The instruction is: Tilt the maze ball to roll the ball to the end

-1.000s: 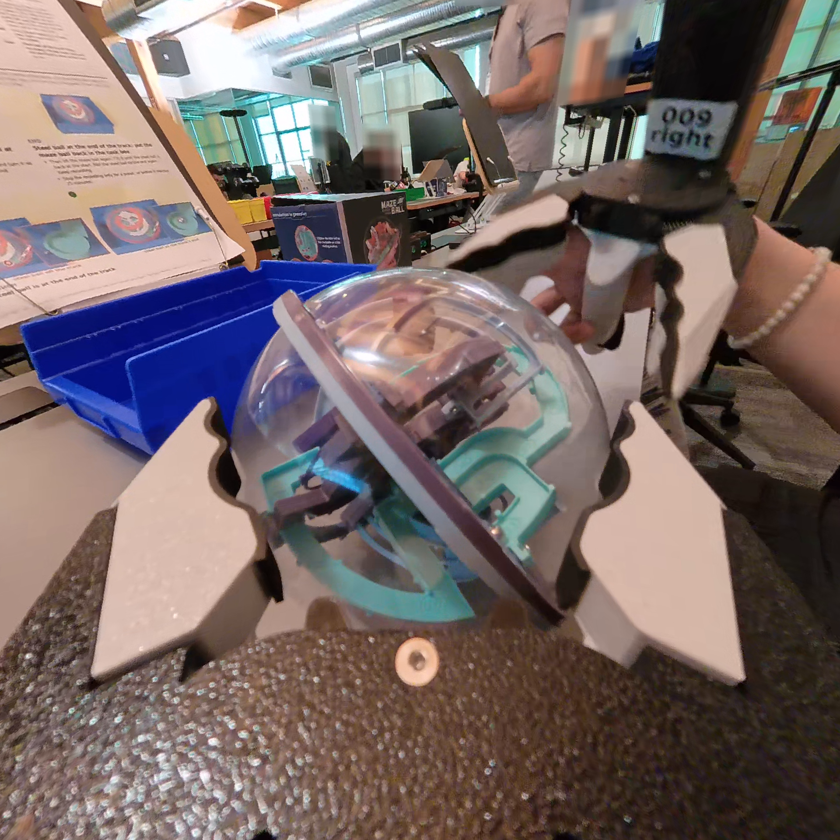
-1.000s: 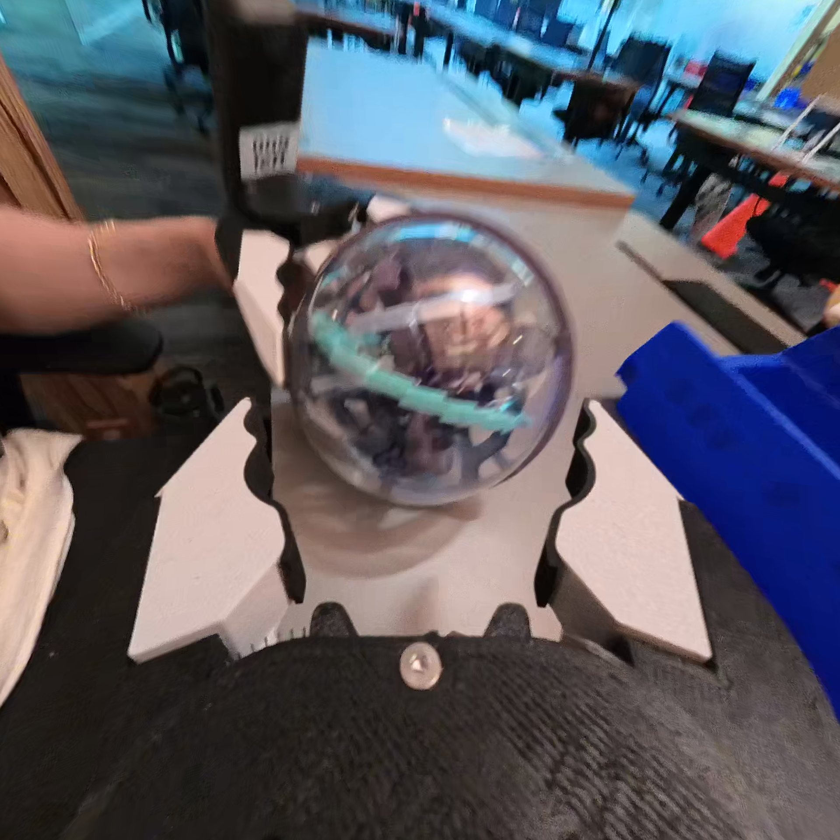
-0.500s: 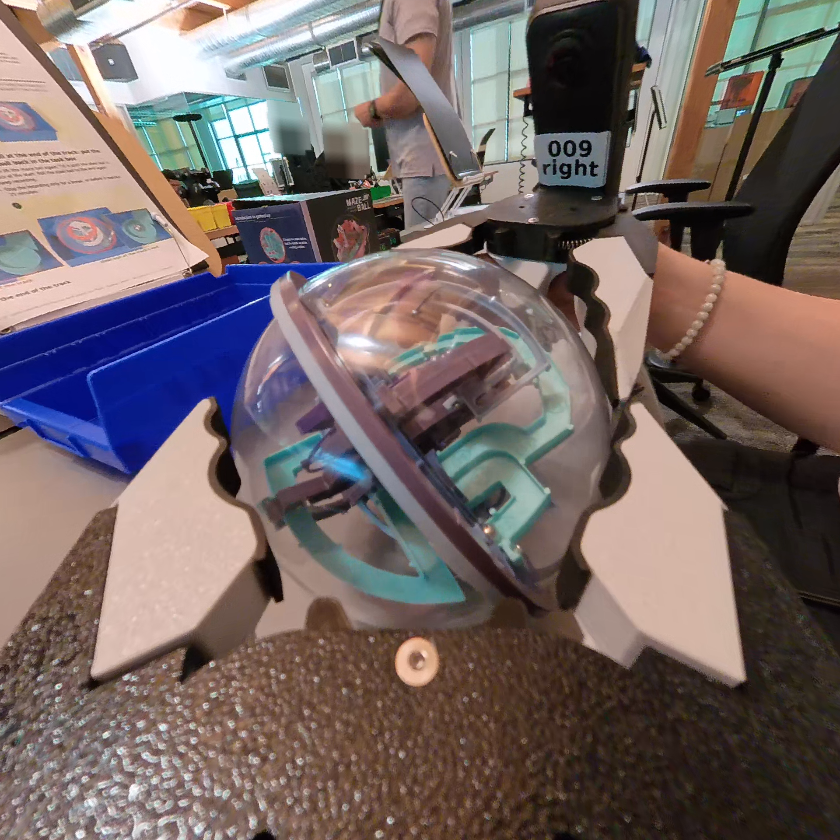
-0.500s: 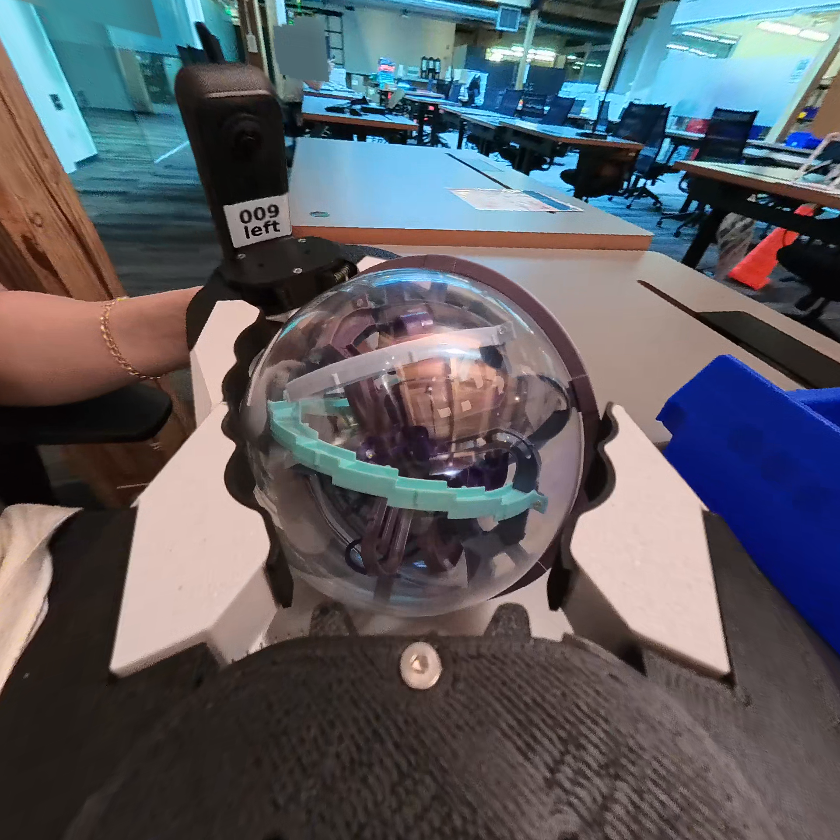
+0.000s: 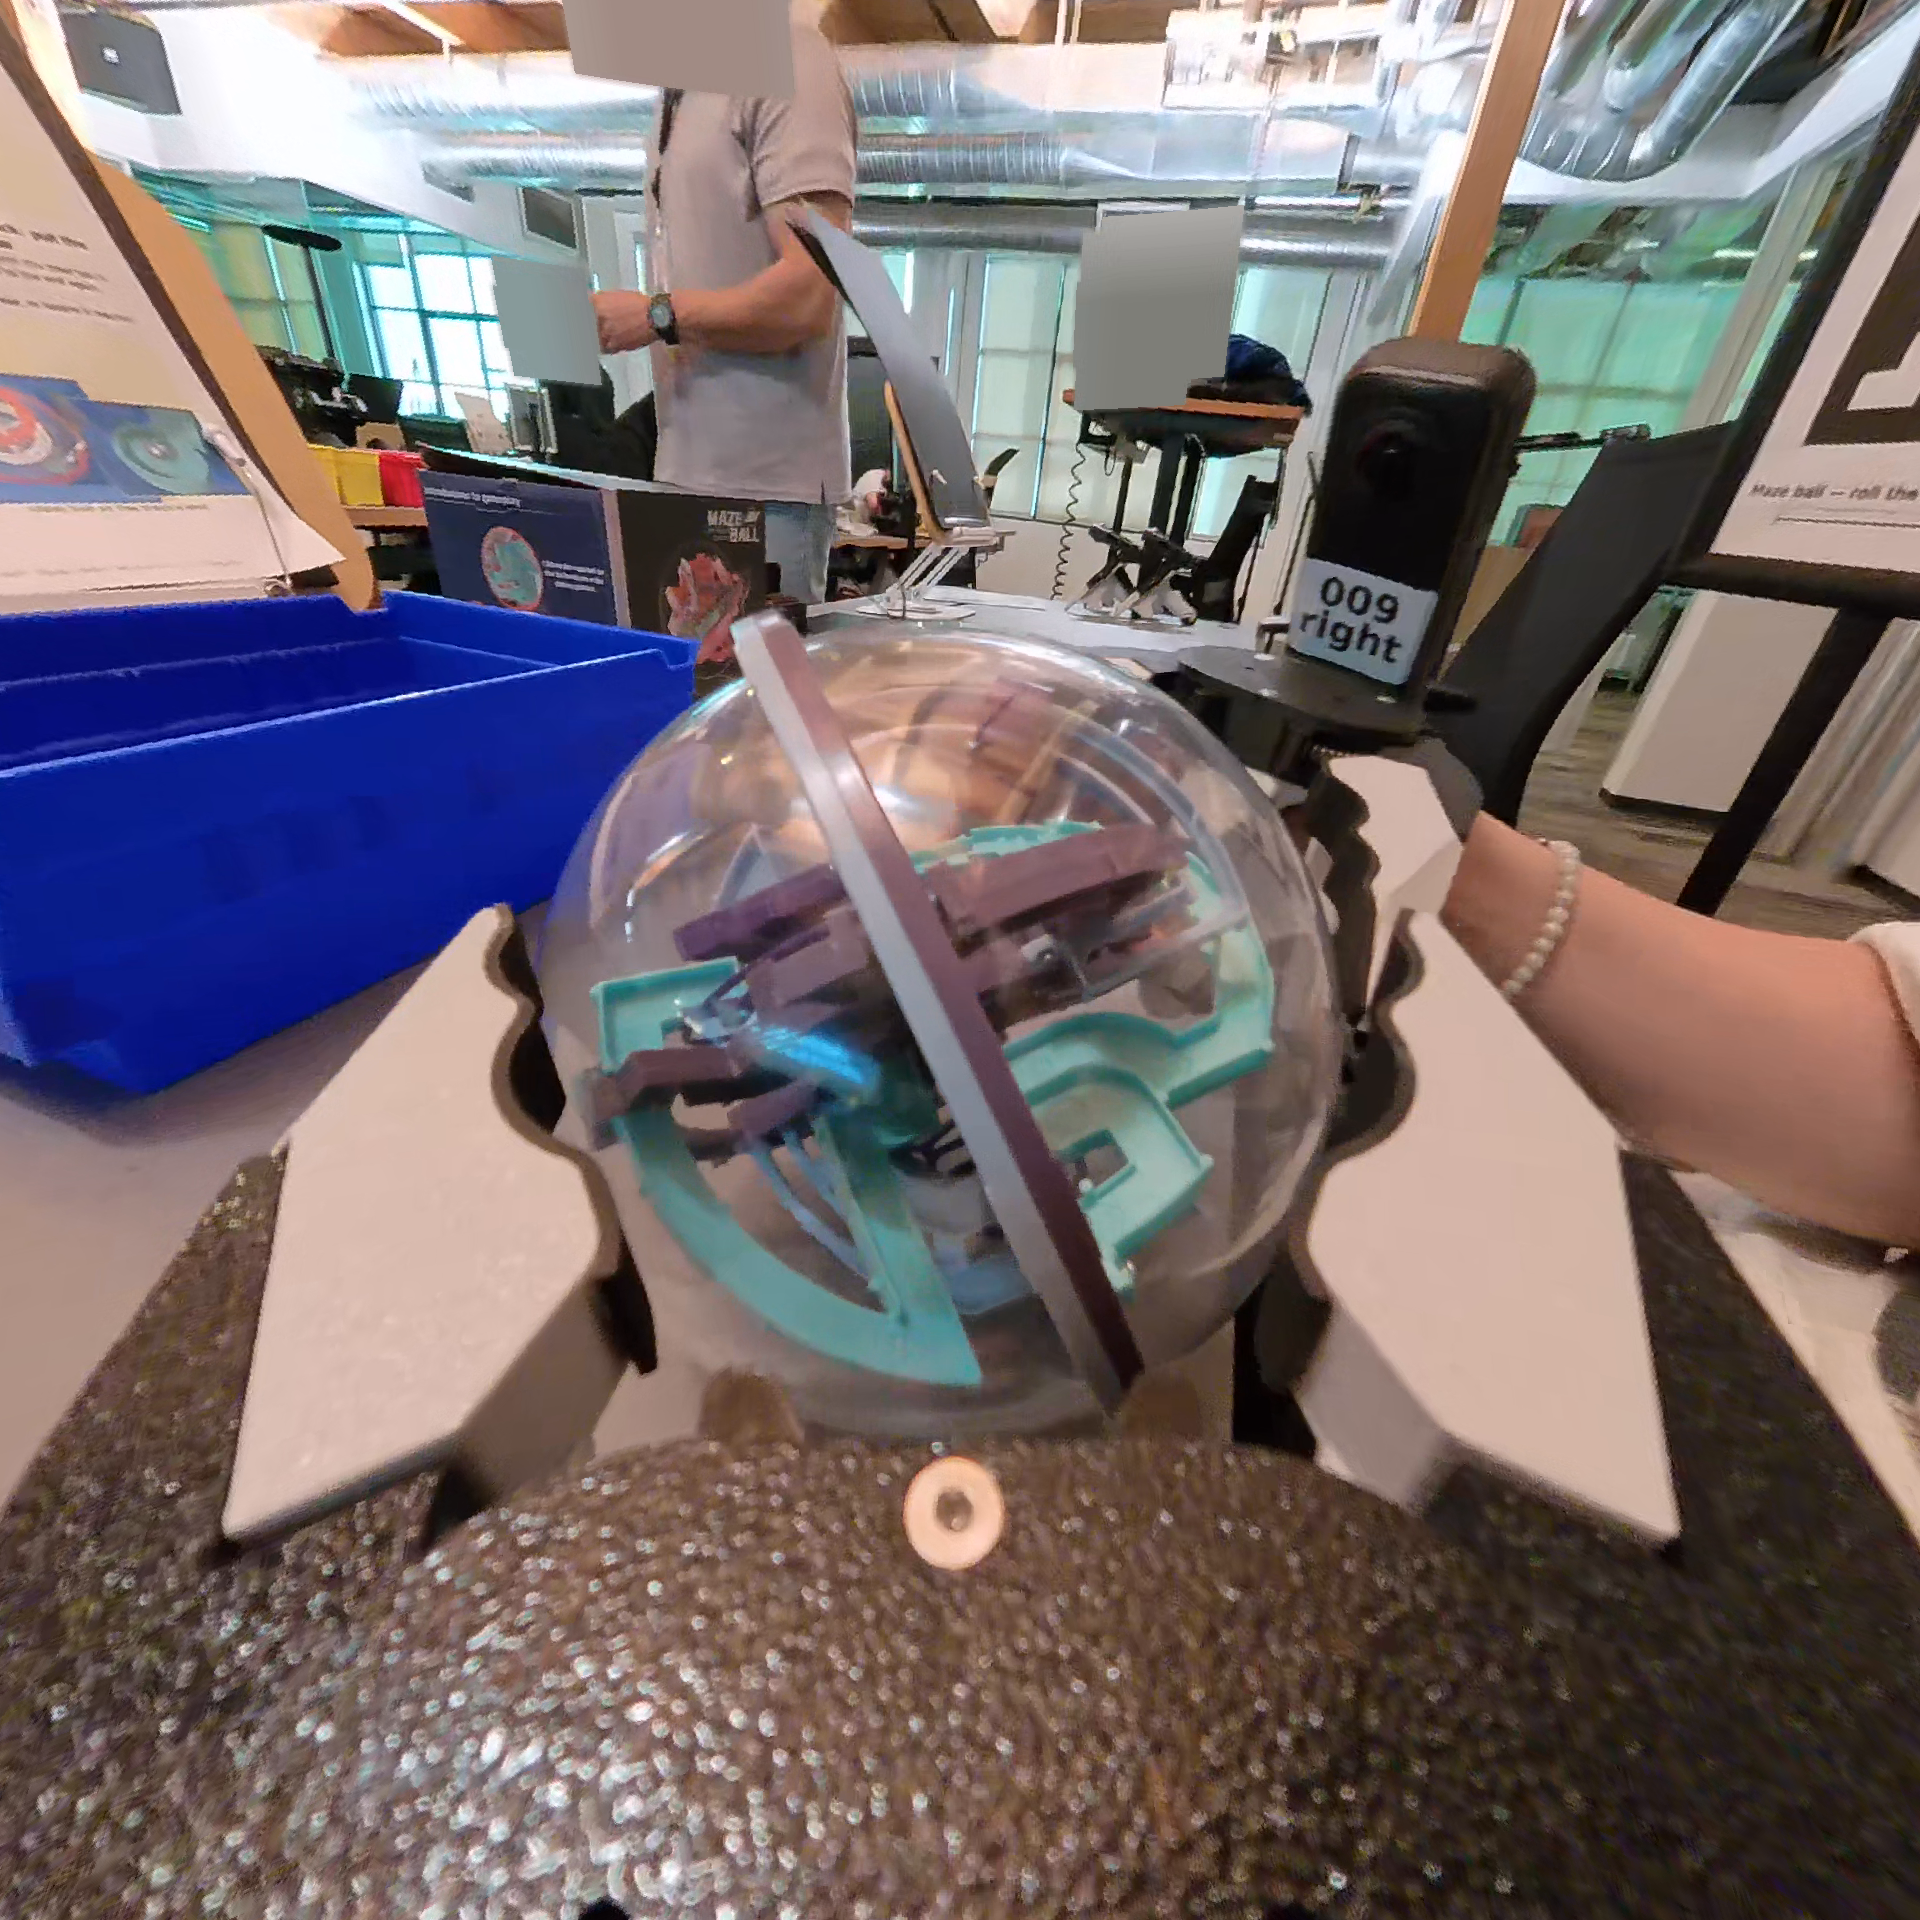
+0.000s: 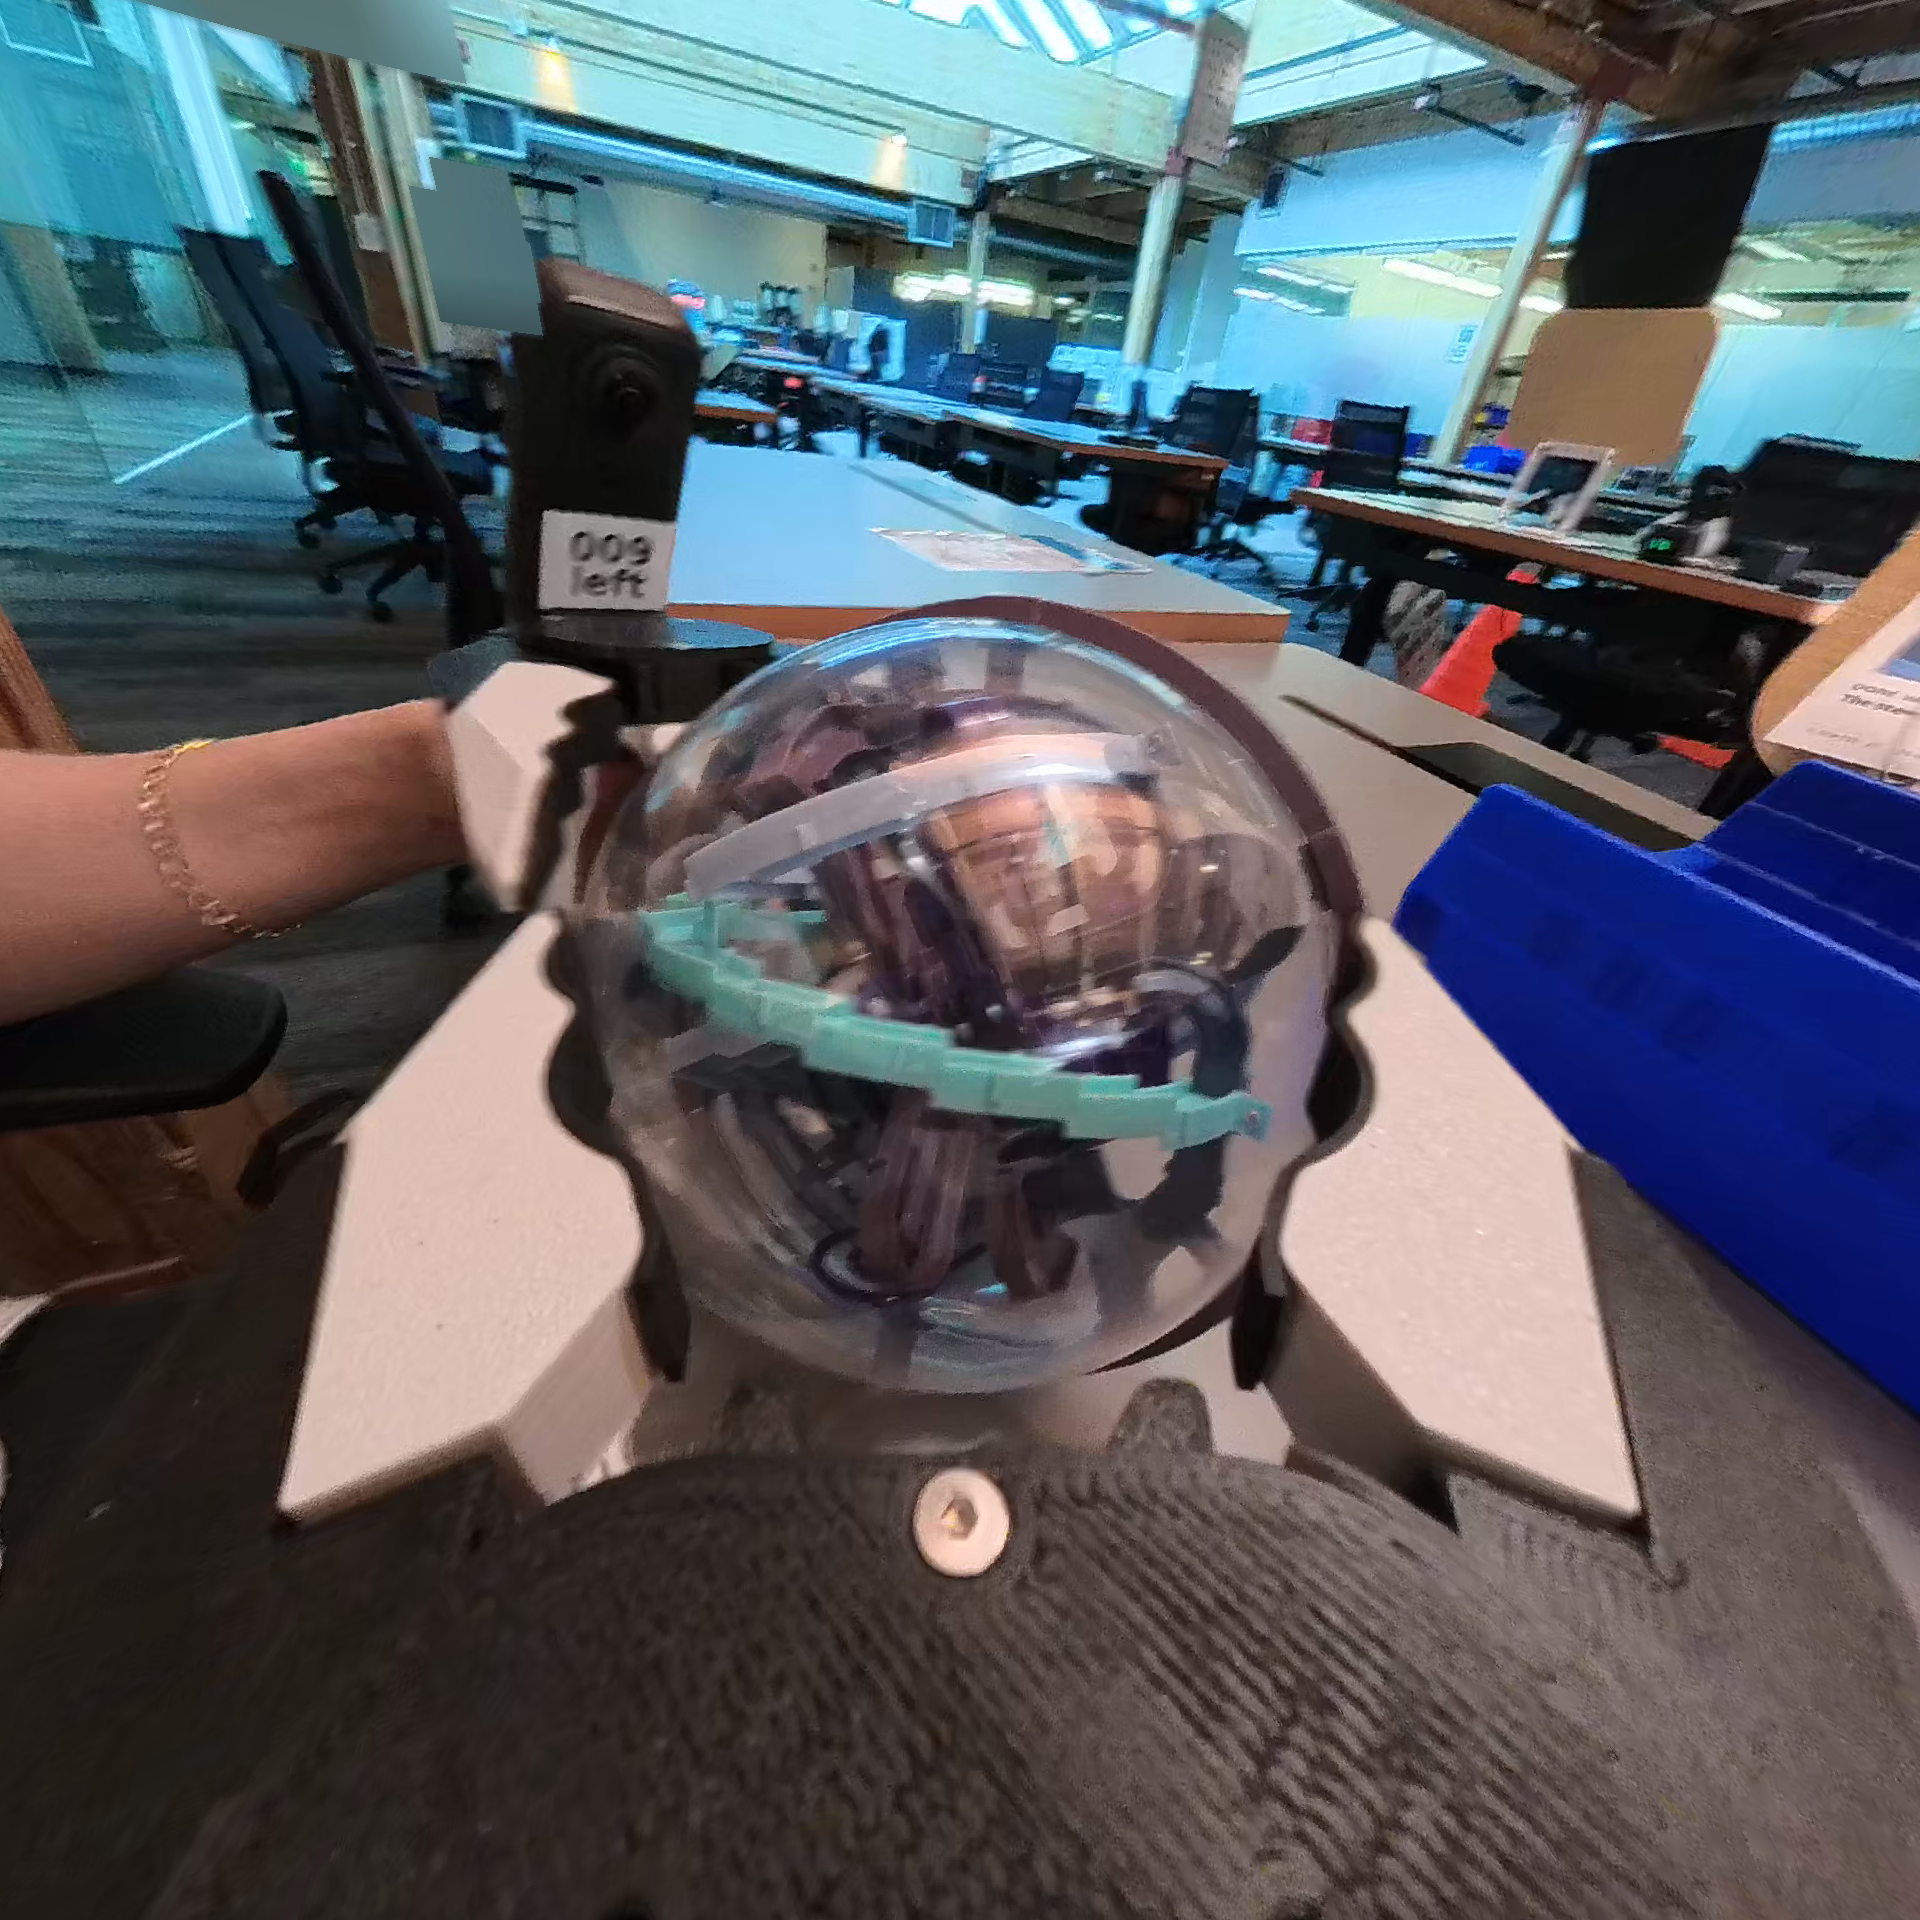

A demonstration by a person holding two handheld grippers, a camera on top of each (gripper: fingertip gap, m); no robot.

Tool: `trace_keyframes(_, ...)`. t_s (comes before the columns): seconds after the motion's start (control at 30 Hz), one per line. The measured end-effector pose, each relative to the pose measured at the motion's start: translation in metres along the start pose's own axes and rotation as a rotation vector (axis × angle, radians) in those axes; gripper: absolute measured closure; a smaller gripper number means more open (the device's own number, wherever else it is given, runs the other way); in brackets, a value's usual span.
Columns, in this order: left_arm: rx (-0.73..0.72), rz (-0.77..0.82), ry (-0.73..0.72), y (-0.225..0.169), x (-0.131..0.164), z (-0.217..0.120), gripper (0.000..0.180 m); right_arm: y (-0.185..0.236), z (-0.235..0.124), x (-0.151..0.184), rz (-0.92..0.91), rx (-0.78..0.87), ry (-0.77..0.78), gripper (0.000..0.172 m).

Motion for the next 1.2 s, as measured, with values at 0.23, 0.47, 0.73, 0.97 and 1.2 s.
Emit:
trace_keyframes(0.23, -0.022, 0.049, 0.084, -0.002, 0.0, 0.0, 0.028, 0.008, -0.001, -0.001, -0.086, 0.011, 0.079, 0.034)
trace_keyframes(0.47, -0.048, 0.016, 0.061, -0.005, -0.002, 0.006, 0.025, 0.008, -0.001, 0.003, -0.128, 0.015, 0.165, 0.028)
trace_keyframes(0.73, -0.121, 0.046, 0.131, -0.005, -0.004, 0.008, 0.023, 0.02, 0.007, 0.006, -0.162, 0.12, 0.121, 0.025)
trace_keyframes(0.97, -0.098, 0.044, 0.16, -0.004, -0.007, 0.001, 0.023, 0.037, 0.017, 0.01, -0.178, 0.259, 0.049, 0.023)
trace_keyframes(1.2, -0.133, 0.121, 0.168, -0.009, -0.012, 0.003, 0.025, 0.037, 0.013, 0.015, -0.29, 0.177, 0.252, 0.014)
Point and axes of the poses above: each gripper's, where its closed fingertips meet, z out along the fingers, x out of its underside, y = z × x across the jaws, the point moved 8 cm from there along -z, back along the fingers, and after that the axes turned 5 degrees about -z, right-handed, at the moved point
